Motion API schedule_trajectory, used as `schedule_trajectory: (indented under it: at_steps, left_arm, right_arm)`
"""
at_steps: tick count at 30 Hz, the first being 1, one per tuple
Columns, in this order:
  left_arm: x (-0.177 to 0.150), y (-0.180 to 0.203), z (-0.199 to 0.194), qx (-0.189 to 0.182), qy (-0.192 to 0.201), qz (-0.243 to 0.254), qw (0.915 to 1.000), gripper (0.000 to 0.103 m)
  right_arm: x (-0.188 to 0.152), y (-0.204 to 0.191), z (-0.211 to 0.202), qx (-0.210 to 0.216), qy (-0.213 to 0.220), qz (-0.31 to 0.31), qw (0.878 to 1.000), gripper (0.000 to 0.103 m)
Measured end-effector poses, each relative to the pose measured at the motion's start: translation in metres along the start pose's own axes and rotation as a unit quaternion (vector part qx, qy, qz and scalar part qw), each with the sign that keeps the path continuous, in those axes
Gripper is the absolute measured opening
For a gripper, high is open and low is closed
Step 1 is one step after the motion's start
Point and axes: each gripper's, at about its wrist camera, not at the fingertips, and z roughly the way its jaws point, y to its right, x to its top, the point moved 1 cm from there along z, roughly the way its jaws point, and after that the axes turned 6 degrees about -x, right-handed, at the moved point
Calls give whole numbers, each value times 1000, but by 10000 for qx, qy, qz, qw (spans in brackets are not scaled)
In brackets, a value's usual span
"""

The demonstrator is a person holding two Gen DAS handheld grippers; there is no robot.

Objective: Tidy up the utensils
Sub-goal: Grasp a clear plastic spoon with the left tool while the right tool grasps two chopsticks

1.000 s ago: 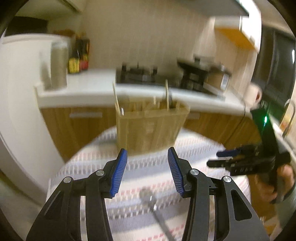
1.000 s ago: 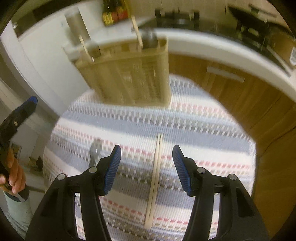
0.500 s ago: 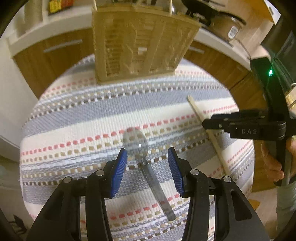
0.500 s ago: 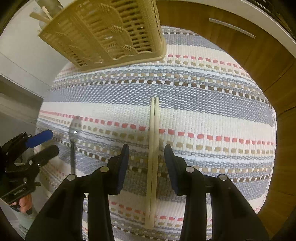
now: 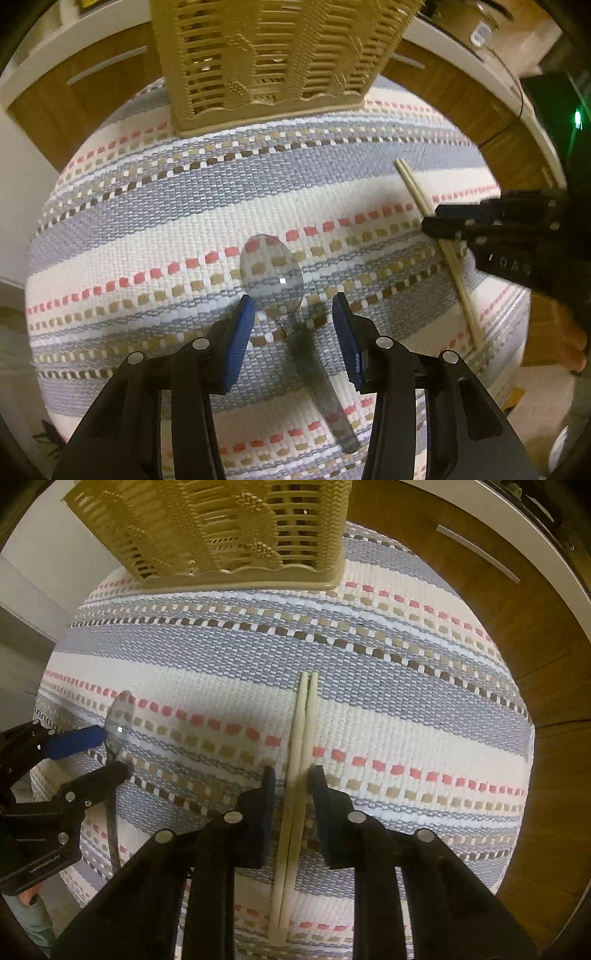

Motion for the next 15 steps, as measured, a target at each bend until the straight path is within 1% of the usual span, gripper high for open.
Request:
schedule_trajectory:
  at_steps: [3, 5, 8, 9, 10, 13, 15]
  left_arm:
    - [2, 8, 5, 201, -88, 118, 9997, 38]
    - [2, 11, 6, 354, -137, 193, 9991, 30]
    - [1, 16, 9, 568, -142, 265, 9979, 21]
    - [1, 17, 10, 634, -130, 280, 9975, 19]
    - [1, 19, 10, 697, -115, 303, 9970, 15]
    - [-5, 26, 11, 791, -48, 393, 9961, 13]
    - [-6, 28, 9, 760, 5, 384, 9964, 10]
  right_arm:
    - [0, -3, 0, -57, -16, -51, 10000, 13]
    - [0, -1, -1, -82, -11, -91, 9999, 13]
    - [-4, 1, -1, -129, 26, -164, 9998, 11]
    - [-6, -1, -2, -139, 39, -180, 9997, 11]
    - [-7, -3, -2, -146, 62, -208, 9997, 11]
    - [-10, -8, -3, -172, 122, -278, 9994, 10]
    - [-14, -9, -5, -118, 130, -298, 9994, 10]
